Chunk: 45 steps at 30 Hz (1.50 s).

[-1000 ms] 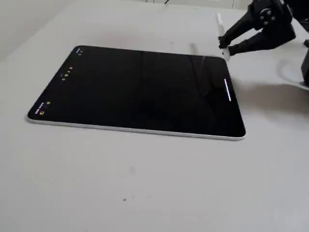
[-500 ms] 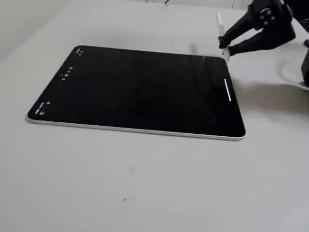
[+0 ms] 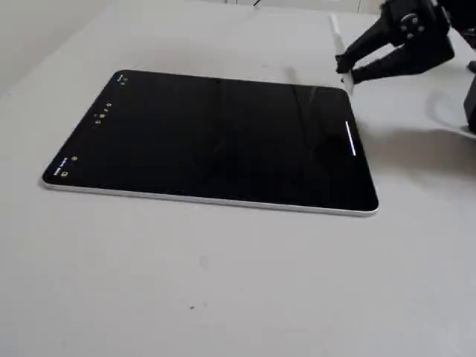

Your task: Draw a line in the middle of the ipad using the apple pencil

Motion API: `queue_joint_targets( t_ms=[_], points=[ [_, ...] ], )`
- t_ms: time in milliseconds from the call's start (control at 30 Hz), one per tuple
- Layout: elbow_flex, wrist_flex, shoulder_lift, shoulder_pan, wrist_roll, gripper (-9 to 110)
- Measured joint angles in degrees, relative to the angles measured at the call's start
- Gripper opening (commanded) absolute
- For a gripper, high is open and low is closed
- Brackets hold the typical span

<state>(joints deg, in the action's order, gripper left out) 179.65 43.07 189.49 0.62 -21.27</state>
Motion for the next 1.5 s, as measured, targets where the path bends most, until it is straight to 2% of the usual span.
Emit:
queue_joint_targets(
  t_ms=[300,433,600,767,1200,1500],
  points=[
    [0.18,-15.12,-3.16,7.12,-18.54,0],
    [0.18,-33.40,-17.49,8.79,-26.46,0],
    [-2.37,-54.67,-38.41,10.02,-30.41,0],
    [-13.01,-68.47,-60.47,10.02,-32.96,0],
    [-39.73,-79.98,-96.59,10.55,-37.18,0],
    [-54.32,-83.94,-112.76,10.63,-40.34,0]
  ],
)
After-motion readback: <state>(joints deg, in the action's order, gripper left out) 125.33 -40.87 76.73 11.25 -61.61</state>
